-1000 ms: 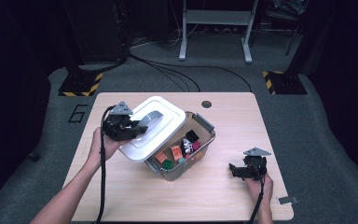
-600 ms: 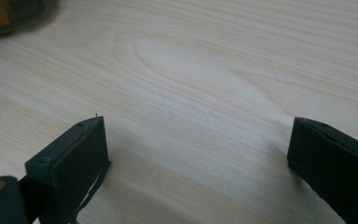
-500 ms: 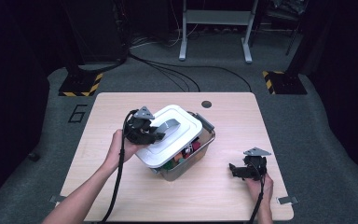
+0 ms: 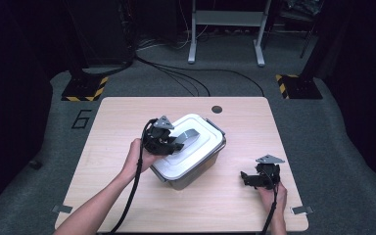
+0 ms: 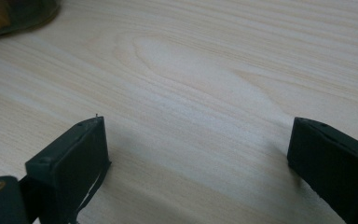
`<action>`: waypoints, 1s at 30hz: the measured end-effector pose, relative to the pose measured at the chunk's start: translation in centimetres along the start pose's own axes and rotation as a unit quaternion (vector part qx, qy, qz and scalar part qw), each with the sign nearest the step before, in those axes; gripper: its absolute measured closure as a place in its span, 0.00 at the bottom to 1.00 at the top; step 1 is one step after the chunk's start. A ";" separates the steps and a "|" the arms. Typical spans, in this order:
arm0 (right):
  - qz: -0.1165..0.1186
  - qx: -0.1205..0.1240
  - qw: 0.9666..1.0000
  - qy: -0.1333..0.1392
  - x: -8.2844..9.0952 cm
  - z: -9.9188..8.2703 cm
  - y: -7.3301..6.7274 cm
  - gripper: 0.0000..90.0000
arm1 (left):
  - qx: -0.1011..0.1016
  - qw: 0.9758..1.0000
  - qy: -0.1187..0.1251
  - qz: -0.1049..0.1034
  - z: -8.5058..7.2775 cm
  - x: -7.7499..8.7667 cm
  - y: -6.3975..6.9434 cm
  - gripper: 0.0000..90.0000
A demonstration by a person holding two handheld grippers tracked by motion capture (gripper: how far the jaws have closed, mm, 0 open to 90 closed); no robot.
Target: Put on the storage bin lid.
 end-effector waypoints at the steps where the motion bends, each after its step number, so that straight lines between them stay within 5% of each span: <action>1: 0.000 0.000 1.000 0.000 0.0 0.0 0.0 0.05 | -0.002 1.000 0.000 0.000 0.0 -0.1 0.1 0.75; 23: 0.000 0.001 1.000 0.001 0.0 0.0 0.0 0.05 | -0.017 0.999 -0.027 0.003 -0.4 -1.6 0.7 0.74; 30: 0.000 0.001 1.000 0.001 0.0 0.0 0.0 0.05 | -0.011 1.000 -0.006 0.013 -0.2 -0.7 0.4 0.47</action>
Point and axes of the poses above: each handheld gripper's, and its own axes: x roughly backward along the jaws, z roughly out of its top, y roughly to its right, the point moved 6 cm from there along -x, roughly forward along the jaws, and after that the axes turned 6 degrees about x, right-handed, at the moved point
